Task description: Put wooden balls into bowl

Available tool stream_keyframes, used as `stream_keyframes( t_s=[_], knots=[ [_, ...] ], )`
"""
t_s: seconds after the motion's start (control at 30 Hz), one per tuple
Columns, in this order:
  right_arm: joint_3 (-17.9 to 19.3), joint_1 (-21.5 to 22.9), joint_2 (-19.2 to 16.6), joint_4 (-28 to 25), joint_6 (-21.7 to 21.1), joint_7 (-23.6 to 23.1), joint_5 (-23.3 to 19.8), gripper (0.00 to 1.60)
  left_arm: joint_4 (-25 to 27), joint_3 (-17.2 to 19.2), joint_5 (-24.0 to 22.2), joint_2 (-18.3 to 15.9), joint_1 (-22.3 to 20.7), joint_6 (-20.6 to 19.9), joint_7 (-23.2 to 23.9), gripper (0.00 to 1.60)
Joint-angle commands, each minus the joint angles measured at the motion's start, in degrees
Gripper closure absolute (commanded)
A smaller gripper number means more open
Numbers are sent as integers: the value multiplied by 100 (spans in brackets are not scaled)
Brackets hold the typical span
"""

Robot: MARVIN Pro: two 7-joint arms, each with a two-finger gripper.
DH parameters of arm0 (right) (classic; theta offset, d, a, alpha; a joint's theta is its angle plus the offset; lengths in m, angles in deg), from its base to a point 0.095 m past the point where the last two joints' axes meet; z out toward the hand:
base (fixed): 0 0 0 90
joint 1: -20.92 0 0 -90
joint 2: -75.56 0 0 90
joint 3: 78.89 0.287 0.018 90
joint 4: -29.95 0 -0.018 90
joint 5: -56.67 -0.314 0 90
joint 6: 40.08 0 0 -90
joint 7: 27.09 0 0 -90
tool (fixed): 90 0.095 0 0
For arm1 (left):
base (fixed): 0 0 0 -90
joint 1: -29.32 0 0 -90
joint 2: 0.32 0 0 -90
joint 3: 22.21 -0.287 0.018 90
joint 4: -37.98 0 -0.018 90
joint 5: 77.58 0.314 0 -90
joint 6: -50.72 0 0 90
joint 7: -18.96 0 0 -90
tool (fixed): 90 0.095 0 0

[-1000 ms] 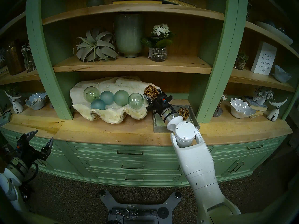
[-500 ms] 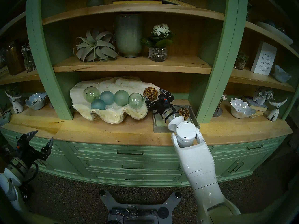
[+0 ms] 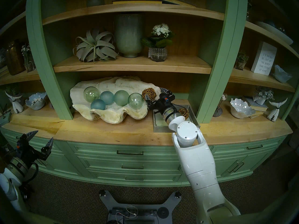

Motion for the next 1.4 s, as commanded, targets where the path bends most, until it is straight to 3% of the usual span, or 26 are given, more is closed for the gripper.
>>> stream_keyframes(
  t_s=[0.0, 0.2, 0.47, 0.6, 0.93, 1.37],
  knots=[
    [353, -82, -42, -705, -1, 223, -67, 0, 141, 14, -33, -6, -16, 19, 5, 0],
    [570, -776, -80, -1063, -51, 333, -114, 0, 145, 15, -34, -3, -15, 18, 5, 0],
    [849, -1373, -57, -1221, -156, 680, -166, 0, 146, 15, -34, -3, -14, 17, 5, 0],
    [940, -1636, -23, -1264, 14, 987, 73, 0, 149, 16, -35, -1, -13, 16, 5, 0],
    [1059, -1642, 175, -884, 43, 1491, 175, 0, 157, 17, -37, 3, -10, 11, 5, 0],
    [1277, -878, 335, -574, -684, 1382, -402, 0, 136, 13, -31, -7, -18, 20, 6, 0]
  ],
)
